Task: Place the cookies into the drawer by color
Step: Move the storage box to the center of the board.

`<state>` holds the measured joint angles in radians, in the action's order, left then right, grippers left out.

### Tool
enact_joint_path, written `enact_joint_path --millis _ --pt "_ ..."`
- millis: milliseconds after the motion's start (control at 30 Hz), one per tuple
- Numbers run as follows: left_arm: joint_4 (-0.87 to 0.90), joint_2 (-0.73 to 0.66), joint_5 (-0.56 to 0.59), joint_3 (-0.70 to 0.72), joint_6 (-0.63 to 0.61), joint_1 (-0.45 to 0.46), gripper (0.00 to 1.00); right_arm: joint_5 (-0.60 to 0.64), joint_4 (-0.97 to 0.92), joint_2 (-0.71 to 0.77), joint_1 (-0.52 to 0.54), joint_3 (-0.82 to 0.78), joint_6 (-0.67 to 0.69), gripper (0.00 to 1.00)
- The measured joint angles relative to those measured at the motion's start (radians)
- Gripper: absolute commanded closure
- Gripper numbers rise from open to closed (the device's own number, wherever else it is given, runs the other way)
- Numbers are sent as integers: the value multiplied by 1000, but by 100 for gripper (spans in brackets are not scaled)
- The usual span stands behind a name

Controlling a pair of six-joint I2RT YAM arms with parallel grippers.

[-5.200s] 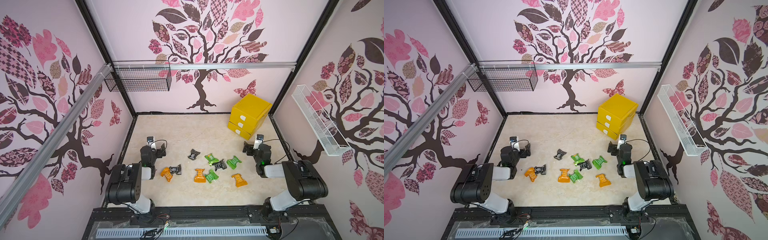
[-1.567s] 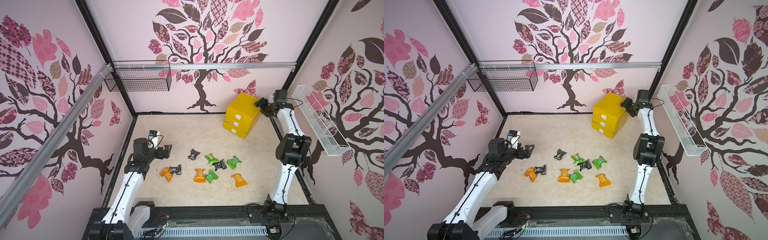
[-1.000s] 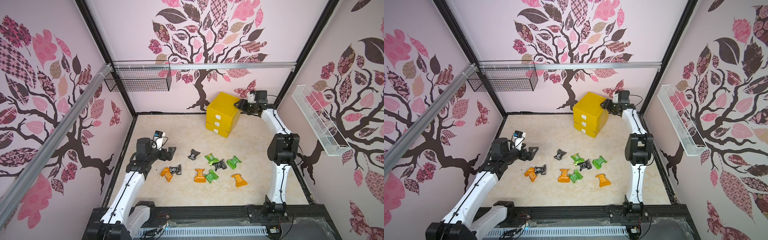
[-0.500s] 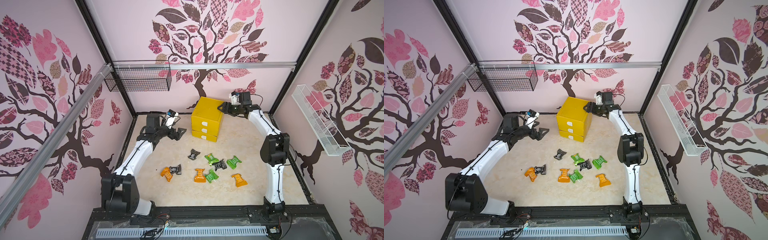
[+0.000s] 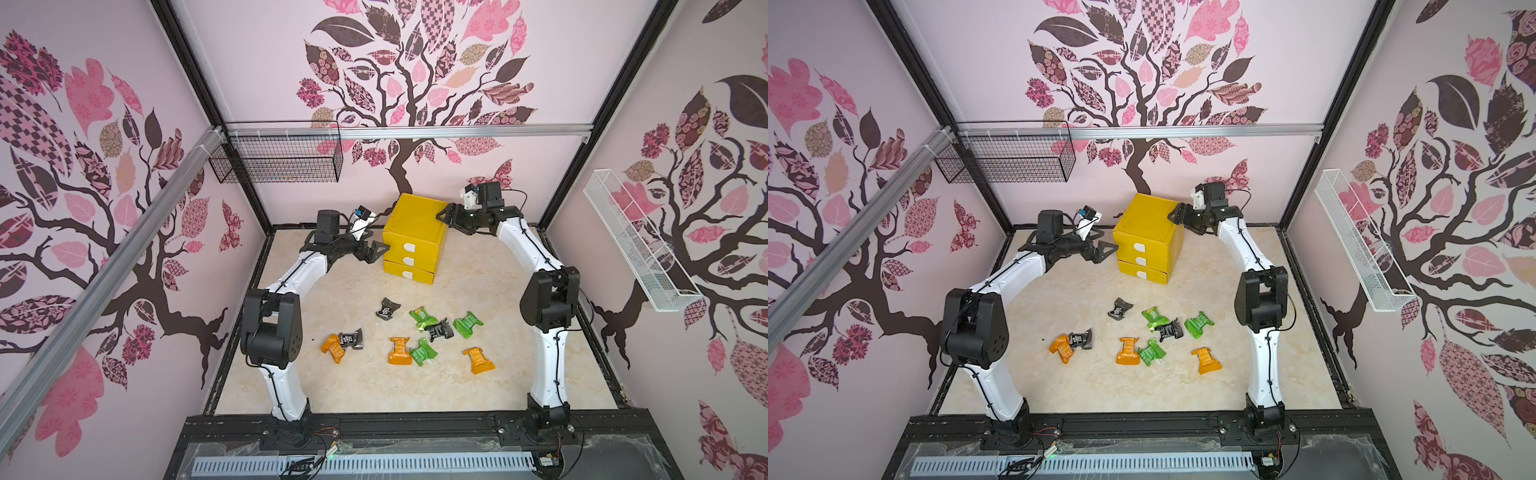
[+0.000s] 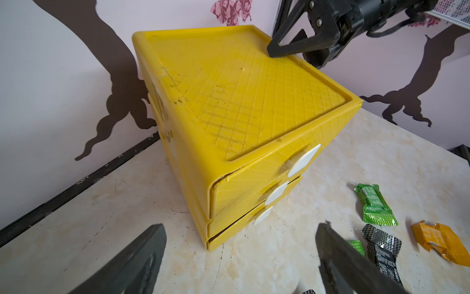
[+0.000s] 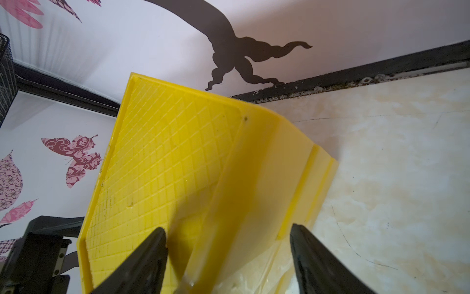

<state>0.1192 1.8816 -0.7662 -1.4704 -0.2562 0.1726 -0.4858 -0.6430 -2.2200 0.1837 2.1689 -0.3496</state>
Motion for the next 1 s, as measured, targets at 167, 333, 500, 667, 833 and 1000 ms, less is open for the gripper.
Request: enact_joint_path --millis 167,333,500,667,833,1000 --pt "-10 66 -24 -45 -13 23 5 -4 -33 -21 8 45 -10 22" --pt "-40 108 -29 -67 -10 34 13 -13 -51 -25 11 63 -13 22" --pt "-59 106 -14 -53 0 49 17 -14 -60 -24 11 65 -13 21" --pt "-111 79 -4 11 51 86 26 5 -75 -24 3 76 -12 21" --pt "-127 67 -5 32 94 122 29 31 -118 -27 -5 117 -6 20" --pt "-133 65 0 33 141 140 34 44 -138 -27 -11 134 -7 18"
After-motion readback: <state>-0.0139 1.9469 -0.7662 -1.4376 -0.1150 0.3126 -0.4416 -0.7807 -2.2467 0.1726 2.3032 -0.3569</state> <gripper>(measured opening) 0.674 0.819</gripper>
